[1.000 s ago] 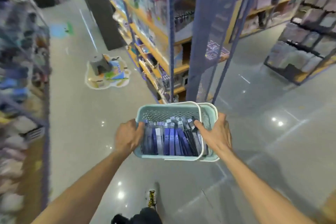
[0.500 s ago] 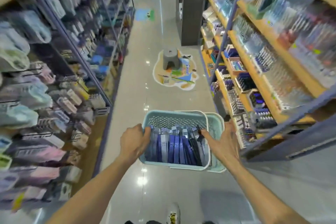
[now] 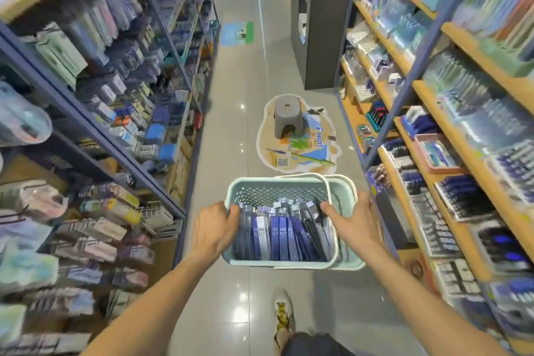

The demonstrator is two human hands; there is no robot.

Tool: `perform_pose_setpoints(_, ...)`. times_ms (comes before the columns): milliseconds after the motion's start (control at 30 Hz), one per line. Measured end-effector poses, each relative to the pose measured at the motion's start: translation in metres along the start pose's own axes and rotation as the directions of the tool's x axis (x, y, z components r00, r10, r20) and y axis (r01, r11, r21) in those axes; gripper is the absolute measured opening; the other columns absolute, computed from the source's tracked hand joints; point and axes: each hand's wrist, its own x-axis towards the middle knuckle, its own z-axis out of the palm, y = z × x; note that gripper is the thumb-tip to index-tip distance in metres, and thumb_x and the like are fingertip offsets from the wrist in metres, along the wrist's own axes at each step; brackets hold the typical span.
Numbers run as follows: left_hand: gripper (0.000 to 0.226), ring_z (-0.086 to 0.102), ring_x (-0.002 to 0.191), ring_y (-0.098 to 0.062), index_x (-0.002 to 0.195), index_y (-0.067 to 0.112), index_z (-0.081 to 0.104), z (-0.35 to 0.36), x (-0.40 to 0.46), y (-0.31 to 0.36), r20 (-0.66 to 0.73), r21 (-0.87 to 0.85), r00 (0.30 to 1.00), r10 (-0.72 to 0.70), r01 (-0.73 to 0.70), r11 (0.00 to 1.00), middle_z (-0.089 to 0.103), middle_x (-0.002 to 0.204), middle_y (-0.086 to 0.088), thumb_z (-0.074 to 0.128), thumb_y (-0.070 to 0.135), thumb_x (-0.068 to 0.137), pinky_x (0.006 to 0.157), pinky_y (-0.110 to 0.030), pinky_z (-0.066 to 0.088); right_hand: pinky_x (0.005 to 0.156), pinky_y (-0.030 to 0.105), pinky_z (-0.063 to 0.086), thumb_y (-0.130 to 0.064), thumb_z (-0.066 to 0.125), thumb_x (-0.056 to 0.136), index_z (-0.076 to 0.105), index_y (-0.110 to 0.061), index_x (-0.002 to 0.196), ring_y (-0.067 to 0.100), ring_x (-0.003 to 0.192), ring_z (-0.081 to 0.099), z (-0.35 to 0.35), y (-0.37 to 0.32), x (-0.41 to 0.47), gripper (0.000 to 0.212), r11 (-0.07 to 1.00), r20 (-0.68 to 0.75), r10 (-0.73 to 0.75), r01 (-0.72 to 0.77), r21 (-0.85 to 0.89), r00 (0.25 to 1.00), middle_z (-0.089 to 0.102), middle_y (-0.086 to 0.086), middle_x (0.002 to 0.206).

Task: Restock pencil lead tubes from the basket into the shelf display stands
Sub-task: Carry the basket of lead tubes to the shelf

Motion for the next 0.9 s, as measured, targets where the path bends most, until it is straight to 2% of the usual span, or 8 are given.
perform_pose_setpoints(200, 0.045, 0.060, 0.062, -0.029, 0.071, 0.013, 0.056, -0.044, 0.176, 0.015, -0.060, 0.009, 0.998, 0.004, -0.003, 1.000, 0.062, 0.066, -0.008, 0.043, 0.044, 0.101, 0.061, -0.037, 0.047, 0.087, 0.041, 0.044, -0.059, 0.074, 0.082, 0.037, -0.011, 0.136, 0.039, 0.116, 0.057, 0.034, -0.110, 0.136, 0.081, 1.000, 0.038, 0.002, -0.003, 0.023, 0.999, 0.057, 0.018, 0.130)
perform_pose_setpoints(300, 0.045, 0.061, 0.060, -0.026, 0.072, 0.012, 0.058, -0.057, 0.260, 0.021, -0.060, -0.011, 0.998, -0.001, 0.000, 1.000, 0.062, 0.064, -0.006, 0.043, 0.044, 0.100, 0.060, -0.036, 0.050, 0.093, 0.044, 0.046, -0.058, 0.074, 0.083, 0.036, -0.010, 0.139, 0.039, 0.120, 0.055, 0.048, -0.164, 0.206, 0.083, 0.999, 0.038, -0.030, 0.029, 0.031, 0.999, 0.055, 0.019, 0.133)
perform_pose_setpoints(367, 0.046, 0.060, 0.058, -0.026, 0.069, 0.013, 0.055, -0.056, 0.320, 0.022, -0.055, -0.023, 0.998, 0.002, -0.003, 1.000, 0.060, 0.061, -0.005, 0.043, 0.044, 0.100, 0.059, -0.037, 0.050, 0.093, 0.043, 0.046, -0.058, 0.073, 0.083, 0.036, -0.011, 0.139, 0.038, 0.120, 0.056, 0.061, -0.191, 0.254, 0.082, 0.999, 0.034, -0.036, 0.036, 0.022, 0.999, 0.056, 0.017, 0.133)
perform_pose_setpoints(467, 0.044, 0.058, 0.060, -0.025, 0.067, 0.015, 0.052, -0.048, 0.413, 0.030, -0.022, -0.012, 1.000, 0.018, -0.018, 1.000, 0.056, 0.061, -0.002, 0.044, 0.042, 0.101, 0.057, -0.034, 0.040, 0.088, 0.042, 0.047, -0.062, 0.072, 0.082, 0.037, -0.011, 0.136, 0.038, 0.117, 0.058, 0.084, -0.224, 0.329, 0.082, 1.000, 0.031, -0.011, 0.011, 0.010, 0.999, 0.058, 0.016, 0.129)
perform_pose_setpoints(567, 0.043, 0.059, 0.059, -0.022, 0.072, 0.016, 0.055, -0.039, 0.516, 0.041, 0.000, -0.003, 0.997, 0.072, -0.072, 0.997, 0.060, 0.064, -0.004, 0.043, 0.045, 0.101, 0.056, -0.034, 0.048, 0.082, 0.038, 0.043, -0.060, 0.075, 0.081, 0.041, -0.011, 0.125, 0.038, 0.112, 0.059, 0.108, -0.258, 0.409, 0.075, 0.998, -0.002, 0.051, -0.051, 0.023, 0.999, 0.060, 0.015, 0.119)
perform_pose_setpoints(667, 0.042, 0.059, 0.054, -0.018, 0.073, 0.019, 0.055, -0.040, 0.616, 0.066, 0.043, -0.036, 0.990, 0.135, -0.133, 0.990, 0.060, 0.062, -0.001, 0.042, 0.043, 0.104, 0.053, -0.032, 0.053, 0.089, 0.043, 0.047, -0.068, 0.073, 0.076, 0.039, -0.015, 0.131, 0.036, 0.116, 0.059, 0.119, -0.299, 0.485, 0.083, 0.994, -0.019, 0.084, -0.082, 0.070, 0.996, 0.059, 0.011, 0.124)
perform_pose_setpoints(767, 0.042, 0.064, 0.057, -0.022, 0.073, 0.019, 0.055, -0.052, 0.705, 0.100, 0.073, -0.065, 0.982, 0.176, -0.171, 0.983, 0.063, 0.063, -0.002, 0.043, 0.044, 0.104, 0.057, -0.038, 0.060, 0.097, 0.046, 0.047, -0.067, 0.072, 0.080, 0.031, -0.012, 0.143, 0.039, 0.124, 0.055, 0.114, -0.338, 0.554, 0.093, 0.991, -0.043, 0.115, -0.111, 0.075, 0.992, 0.053, 0.018, 0.135)
perform_pose_setpoints(900, 0.047, 0.065, 0.064, -0.031, 0.078, 0.012, 0.061, -0.062, 0.827, 0.164, 0.111, 0.014, 0.955, 0.274, -0.277, 0.961, 0.068, 0.071, -0.010, 0.042, 0.048, 0.103, 0.061, -0.036, 0.055, 0.093, 0.046, 0.048, -0.063, 0.072, 0.082, 0.033, -0.011, 0.135, 0.040, 0.117, 0.057, 0.102, -0.376, 0.645, 0.084, 0.981, -0.139, 0.165, -0.148, 0.122, 0.977, 0.056, 0.019, 0.129)
